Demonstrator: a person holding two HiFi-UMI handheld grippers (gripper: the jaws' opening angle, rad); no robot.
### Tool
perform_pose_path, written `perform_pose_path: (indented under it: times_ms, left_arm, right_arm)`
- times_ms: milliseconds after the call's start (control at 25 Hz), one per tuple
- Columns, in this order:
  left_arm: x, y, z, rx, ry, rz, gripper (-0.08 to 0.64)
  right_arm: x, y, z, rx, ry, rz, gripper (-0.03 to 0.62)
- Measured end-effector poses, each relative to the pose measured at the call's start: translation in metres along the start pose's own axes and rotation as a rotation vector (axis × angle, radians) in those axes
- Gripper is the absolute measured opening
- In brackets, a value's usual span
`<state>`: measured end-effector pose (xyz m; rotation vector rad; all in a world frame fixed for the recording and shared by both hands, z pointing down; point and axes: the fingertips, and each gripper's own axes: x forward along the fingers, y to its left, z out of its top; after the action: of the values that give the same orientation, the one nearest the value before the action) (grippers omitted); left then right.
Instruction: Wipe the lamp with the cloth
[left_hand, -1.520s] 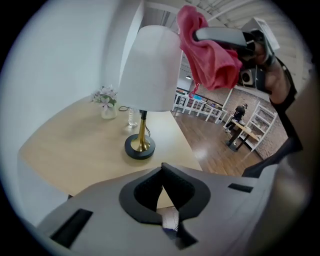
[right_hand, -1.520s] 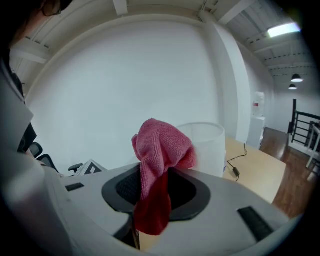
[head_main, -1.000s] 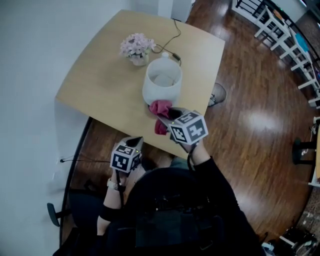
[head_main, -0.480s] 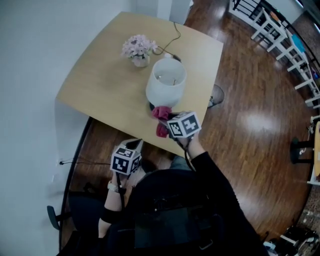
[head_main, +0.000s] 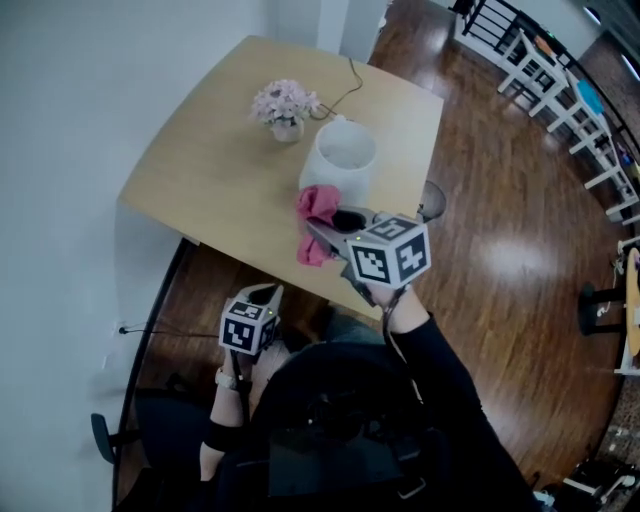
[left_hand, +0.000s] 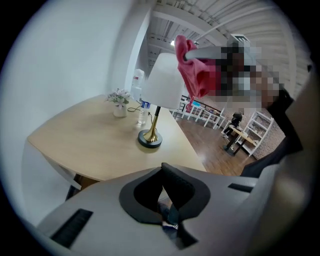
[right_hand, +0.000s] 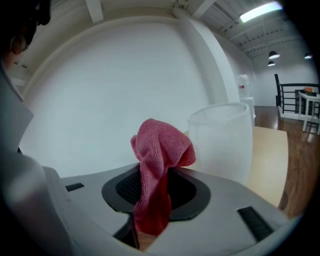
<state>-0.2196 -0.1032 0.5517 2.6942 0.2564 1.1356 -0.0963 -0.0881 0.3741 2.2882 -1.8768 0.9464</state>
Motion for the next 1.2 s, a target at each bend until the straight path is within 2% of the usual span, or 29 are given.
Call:
perform_pose_path:
  times_ms: [120, 280, 520, 720, 960, 1200]
  left_arm:
    - [-0.004, 0.000, 0.006, -0.006, -0.006, 0.025, 0.002]
    - [-0.013, 0.003, 0.005, 0.010, 0.028, 0.063, 0.002]
    - [-0.010, 0.026, 0.012, -0.008, 0.089, 0.113, 0.002]
    - [0.003, 0.023, 0.033, 0.031, 0.123, 0.111, 0.002]
    - [0.011, 0.023, 0.041, 0.059, 0.173, 0.128, 0.002]
    - [0.029, 0.043, 0.041, 0.092, 0.212, 0.072, 0.002]
  right_arm:
    - [-0.001, -0.011, 0.022, 0.016, -0.042, 0.007, 0.130]
    - [0.006, -0.026, 0.019, 0.071, -0.052, 0.022, 0.129]
    - [0.025, -0.044, -0.012, 0.171, -0.028, 0.065, 0.129]
    - [0.040, -0.055, -0.049, 0.241, 0.002, 0.090, 0.129]
    - [0.057, -0.064, -0.091, 0.339, 0.051, 0.114, 0.129]
    - [0.081, -0.076, -0.117, 0.395, 0.085, 0.064, 0.129]
